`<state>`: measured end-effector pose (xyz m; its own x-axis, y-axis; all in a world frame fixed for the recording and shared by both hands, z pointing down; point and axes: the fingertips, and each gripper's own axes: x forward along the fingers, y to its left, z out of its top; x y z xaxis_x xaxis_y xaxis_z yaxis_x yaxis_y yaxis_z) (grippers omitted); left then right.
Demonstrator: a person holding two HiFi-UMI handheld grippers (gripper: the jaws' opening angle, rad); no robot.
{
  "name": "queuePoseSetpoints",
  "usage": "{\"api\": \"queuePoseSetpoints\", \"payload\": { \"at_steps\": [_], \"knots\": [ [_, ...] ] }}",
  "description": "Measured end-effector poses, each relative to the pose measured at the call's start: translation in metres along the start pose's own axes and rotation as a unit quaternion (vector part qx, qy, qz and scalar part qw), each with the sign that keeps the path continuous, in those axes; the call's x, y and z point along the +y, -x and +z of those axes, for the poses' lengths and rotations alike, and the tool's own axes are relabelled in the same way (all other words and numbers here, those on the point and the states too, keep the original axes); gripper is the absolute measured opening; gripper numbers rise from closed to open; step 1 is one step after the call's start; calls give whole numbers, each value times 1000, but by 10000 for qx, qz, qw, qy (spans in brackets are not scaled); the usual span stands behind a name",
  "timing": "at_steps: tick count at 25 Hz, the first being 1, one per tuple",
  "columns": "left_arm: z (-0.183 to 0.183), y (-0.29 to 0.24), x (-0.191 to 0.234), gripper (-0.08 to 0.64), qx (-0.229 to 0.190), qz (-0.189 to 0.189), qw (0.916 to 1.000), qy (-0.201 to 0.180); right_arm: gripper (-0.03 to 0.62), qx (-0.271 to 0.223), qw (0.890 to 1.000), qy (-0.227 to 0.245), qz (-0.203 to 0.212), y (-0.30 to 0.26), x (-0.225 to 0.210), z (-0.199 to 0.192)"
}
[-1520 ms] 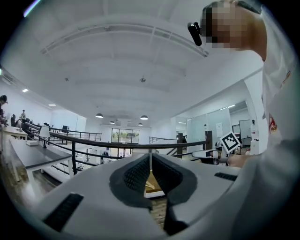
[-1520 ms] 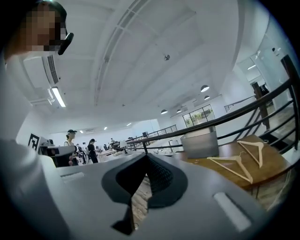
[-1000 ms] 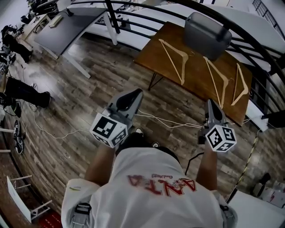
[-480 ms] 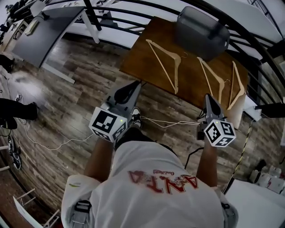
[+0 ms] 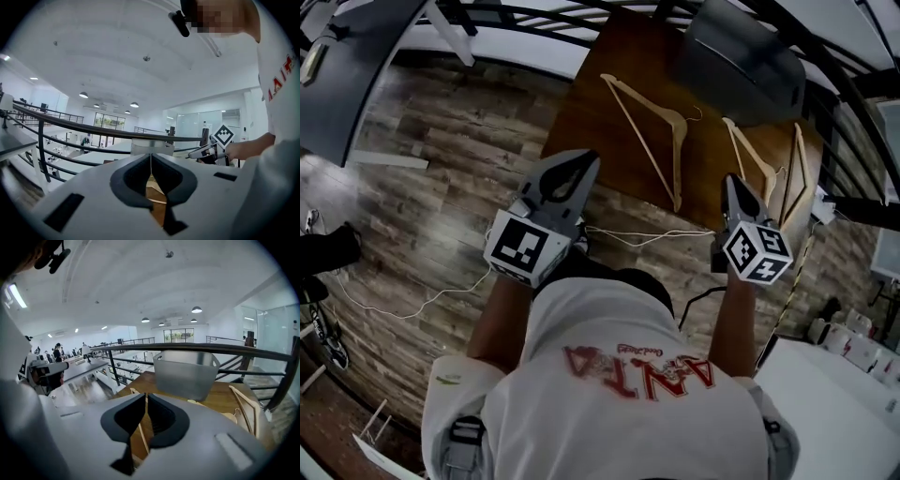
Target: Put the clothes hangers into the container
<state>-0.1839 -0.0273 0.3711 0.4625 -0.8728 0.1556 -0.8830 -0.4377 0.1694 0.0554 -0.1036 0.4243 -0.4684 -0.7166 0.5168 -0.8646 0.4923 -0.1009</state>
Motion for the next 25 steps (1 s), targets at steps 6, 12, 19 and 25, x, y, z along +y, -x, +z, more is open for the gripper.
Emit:
{"api": "queuePoseSetpoints", "payload": {
  "at_steps": [6, 12, 19, 25],
  "knots": [
    [-19, -27, 44, 15, -3, -132, 9995, 279, 133, 1268, 9913, 310, -179, -77, 1, -37],
    [-38, -50, 60, 15, 259, -234, 9978, 566, 137, 2209, 9749, 134, -223, -139, -18, -81],
    [-54, -70, 73, 15, 334, 3, 9967, 742, 137, 3112, 9502, -112, -163, -197, -42, -142],
    [-78, -82, 80, 15, 577, 64, 9934, 989, 137, 3511, 9360, -203, -130, -219, -46, -168]
  ]
}}
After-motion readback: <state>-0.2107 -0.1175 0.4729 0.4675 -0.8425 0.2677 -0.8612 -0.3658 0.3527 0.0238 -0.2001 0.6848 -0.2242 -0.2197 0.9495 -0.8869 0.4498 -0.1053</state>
